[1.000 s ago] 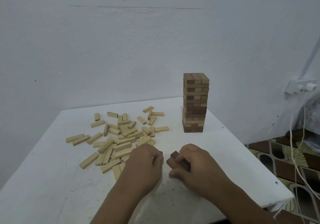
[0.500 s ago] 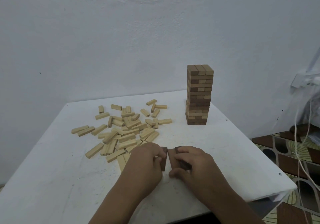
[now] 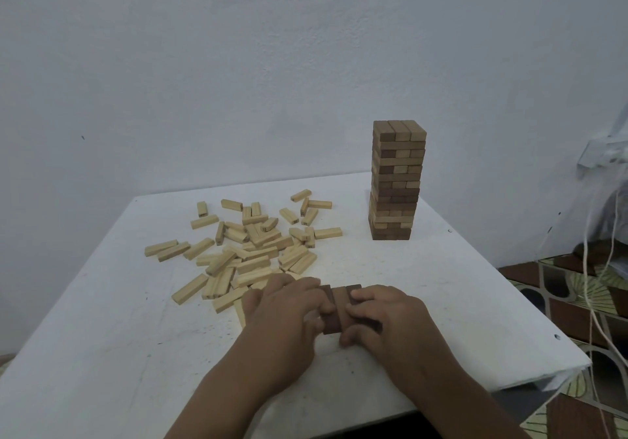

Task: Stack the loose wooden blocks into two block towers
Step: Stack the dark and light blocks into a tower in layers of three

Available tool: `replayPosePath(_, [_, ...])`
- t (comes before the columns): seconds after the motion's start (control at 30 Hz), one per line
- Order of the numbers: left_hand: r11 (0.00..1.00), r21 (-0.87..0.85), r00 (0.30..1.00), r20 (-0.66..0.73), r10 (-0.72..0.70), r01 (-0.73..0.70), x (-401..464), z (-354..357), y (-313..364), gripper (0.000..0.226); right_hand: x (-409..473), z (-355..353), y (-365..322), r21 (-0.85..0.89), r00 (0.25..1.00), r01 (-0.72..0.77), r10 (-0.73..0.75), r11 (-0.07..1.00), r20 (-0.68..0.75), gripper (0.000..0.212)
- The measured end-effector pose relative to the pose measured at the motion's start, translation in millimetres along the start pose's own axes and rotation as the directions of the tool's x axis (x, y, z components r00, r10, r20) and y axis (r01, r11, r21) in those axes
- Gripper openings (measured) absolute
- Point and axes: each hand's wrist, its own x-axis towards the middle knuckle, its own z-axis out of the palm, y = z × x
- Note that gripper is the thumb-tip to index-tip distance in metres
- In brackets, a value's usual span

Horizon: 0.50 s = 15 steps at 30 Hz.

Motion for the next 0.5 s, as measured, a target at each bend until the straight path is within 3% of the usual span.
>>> replayPosePath(0.33, [0.999, -0.042, 1.0, -0.018, 0.026, -0.026, -3.8, 0.8, -4.0, 0.019, 1.4, 0.5, -0.7, -0.025, 1.0, 0.014, -0.015, 1.0, -0.009, 0.026])
replayPosePath(0.43, [0.999, -0.035, 0.999, -0.016, 0.041, -0.042, -3.1, 3.1, -7.8, 0.021, 0.9, -1.8, -1.6, -0.027, 1.0, 0.015, -0.015, 1.0, -0.006, 0.035])
replayPosePath(0.5, [0.997, -0.051, 0.998, -0.02, 0.065, -0.066, -2.1, 2.4, -8.9, 0.024, -0.5, -3.4, -5.2, -0.028, 1.0, 0.019, -0.019, 0.999, -0.014, 0.051])
